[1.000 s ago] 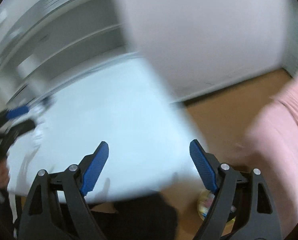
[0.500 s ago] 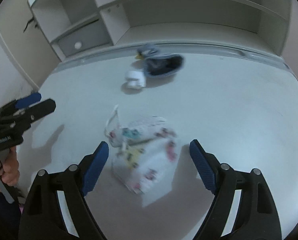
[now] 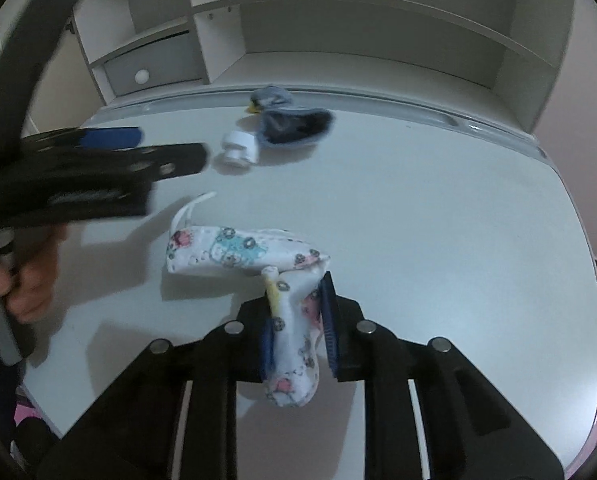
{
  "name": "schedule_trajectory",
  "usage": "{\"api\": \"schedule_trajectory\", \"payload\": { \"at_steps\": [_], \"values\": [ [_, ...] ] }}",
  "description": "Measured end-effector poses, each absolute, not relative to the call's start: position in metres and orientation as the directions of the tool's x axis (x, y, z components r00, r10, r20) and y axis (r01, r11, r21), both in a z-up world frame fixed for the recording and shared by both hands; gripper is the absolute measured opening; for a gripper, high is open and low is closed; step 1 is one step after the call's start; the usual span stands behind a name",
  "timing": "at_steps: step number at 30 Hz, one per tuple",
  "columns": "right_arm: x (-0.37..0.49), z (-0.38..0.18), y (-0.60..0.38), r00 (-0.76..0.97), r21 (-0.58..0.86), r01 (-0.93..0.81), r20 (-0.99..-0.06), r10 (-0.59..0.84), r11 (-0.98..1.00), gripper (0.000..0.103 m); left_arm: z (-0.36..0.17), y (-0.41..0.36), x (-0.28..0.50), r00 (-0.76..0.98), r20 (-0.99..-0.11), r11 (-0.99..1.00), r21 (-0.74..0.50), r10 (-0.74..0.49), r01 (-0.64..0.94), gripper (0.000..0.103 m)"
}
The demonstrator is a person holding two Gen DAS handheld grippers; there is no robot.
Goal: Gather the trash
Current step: 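Grasp the floral cloth mask with right tool while left tool grasps the white tape roll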
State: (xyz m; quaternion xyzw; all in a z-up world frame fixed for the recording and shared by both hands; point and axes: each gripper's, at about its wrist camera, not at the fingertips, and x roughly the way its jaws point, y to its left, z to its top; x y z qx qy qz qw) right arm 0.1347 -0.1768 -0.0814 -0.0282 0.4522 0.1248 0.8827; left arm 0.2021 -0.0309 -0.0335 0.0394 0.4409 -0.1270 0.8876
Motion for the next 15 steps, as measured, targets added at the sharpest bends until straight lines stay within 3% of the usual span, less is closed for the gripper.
{"api": "schedule_trajectory", "payload": {
  "at_steps": [7, 10, 12, 13, 15],
  "values": [
    [0.114, -0.081, -0.218, 0.565, 0.087, -0.198, -0.804, 0.186, 0.976, 0.020, -0.048, -0.068, 0.221, 0.564, -0.808, 0.959, -0.005, -0.171, 0.283, 0.089],
    [0.107, -0.083, -0.235, 0.568, 0.093, -0.170, -0.804, 0.175, 0.981, 0.020, -0.053, -0.074, 0.224, 0.568, -0.809, 0.959, 0.020, -0.150, 0.282, 0.084],
    [0.105, -0.084, -0.243, 0.572, 0.095, -0.152, -0.804, 0.166, 0.984, 0.020, -0.056, -0.075, 0.226, 0.555, -0.819, 0.958, 0.019, -0.149, 0.286, 0.069],
    [0.104, -0.084, -0.248, 0.573, 0.098, -0.142, -0.803, 0.163, 0.985, 0.020, -0.057, -0.076, 0.227, 0.560, -0.817, 0.959, 0.030, -0.139, 0.281, 0.067],
    [0.099, -0.084, -0.255, 0.577, 0.100, -0.127, -0.802, 0.156, 0.987, 0.020, -0.055, -0.076, 0.227, 0.568, -0.812, 0.961, 0.032, -0.135, 0.274, 0.046]
  ]
}}
